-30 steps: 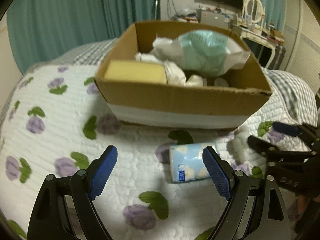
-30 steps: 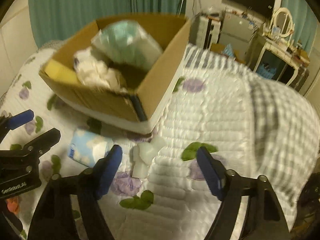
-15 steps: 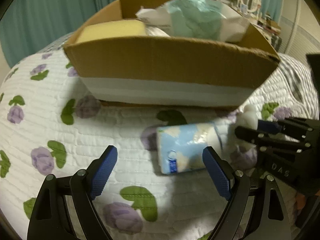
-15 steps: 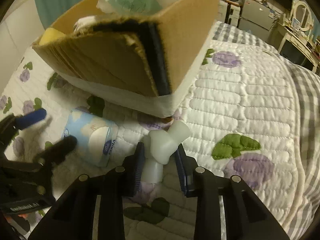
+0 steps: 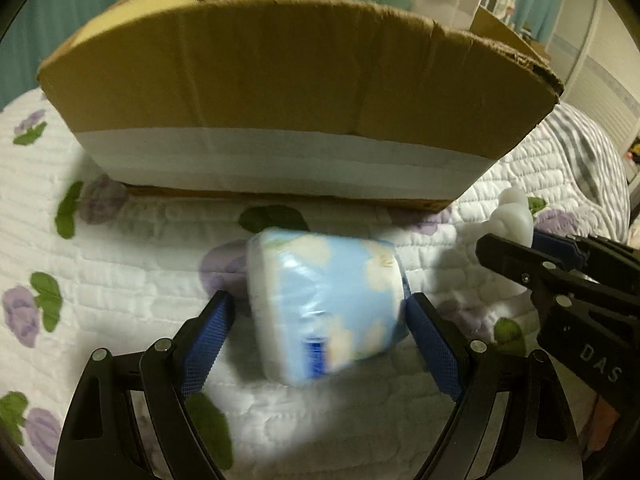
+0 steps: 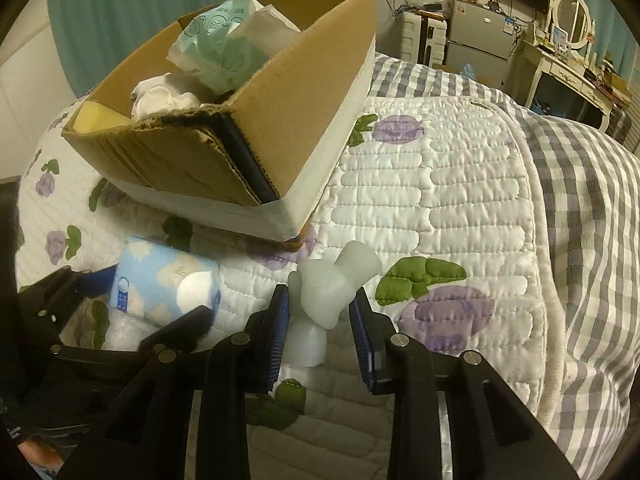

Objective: Organize soft objects
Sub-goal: 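Grasp the blue-white tissue pack with the left gripper and lift it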

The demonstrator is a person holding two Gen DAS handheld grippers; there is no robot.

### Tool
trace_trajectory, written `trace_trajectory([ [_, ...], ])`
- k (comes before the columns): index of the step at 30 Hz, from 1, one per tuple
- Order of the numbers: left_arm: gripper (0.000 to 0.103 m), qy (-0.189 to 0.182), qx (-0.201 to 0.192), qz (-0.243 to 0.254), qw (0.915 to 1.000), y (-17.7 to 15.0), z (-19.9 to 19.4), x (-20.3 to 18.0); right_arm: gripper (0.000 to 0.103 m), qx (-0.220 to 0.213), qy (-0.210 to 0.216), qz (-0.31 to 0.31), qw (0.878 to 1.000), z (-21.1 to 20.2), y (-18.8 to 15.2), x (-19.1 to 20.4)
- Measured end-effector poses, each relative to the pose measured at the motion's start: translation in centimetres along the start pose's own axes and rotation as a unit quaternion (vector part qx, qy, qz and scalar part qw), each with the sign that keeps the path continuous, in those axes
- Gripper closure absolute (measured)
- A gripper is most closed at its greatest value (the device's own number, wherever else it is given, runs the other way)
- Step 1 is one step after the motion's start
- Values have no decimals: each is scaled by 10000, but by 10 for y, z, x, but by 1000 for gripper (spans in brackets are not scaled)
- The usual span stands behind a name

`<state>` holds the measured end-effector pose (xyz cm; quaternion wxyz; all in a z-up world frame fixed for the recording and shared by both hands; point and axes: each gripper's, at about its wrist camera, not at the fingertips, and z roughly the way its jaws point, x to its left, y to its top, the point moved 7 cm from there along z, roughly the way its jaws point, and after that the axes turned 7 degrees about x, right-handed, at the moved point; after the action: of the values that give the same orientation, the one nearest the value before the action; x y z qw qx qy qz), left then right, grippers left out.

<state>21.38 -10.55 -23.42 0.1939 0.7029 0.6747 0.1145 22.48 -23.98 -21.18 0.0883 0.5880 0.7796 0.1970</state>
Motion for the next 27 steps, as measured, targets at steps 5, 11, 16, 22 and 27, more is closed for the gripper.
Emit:
trace_trajectory([
  [5,39,33,-92,173,9998,-5,-2,-3,73,-1,-1,-9,10000,-1,1,-8],
  [11,82,-46,-205,491,9986,-9,-18,-7,73,-22,-98,-59,9999,1,-4,2],
  [16,86,1,-337,609,9976,-13,-41,1,73,-57,-286,-172,9994,-7,-8,12],
  [22,86,83,-600,685,9958,-13,-79,17,73,-398,-555,-292,9972,-60,-9,26],
  [27,86,118,-755,654,9949,-12,-110,29,73,-672,-627,-455,9947,-109,-11,47],
])
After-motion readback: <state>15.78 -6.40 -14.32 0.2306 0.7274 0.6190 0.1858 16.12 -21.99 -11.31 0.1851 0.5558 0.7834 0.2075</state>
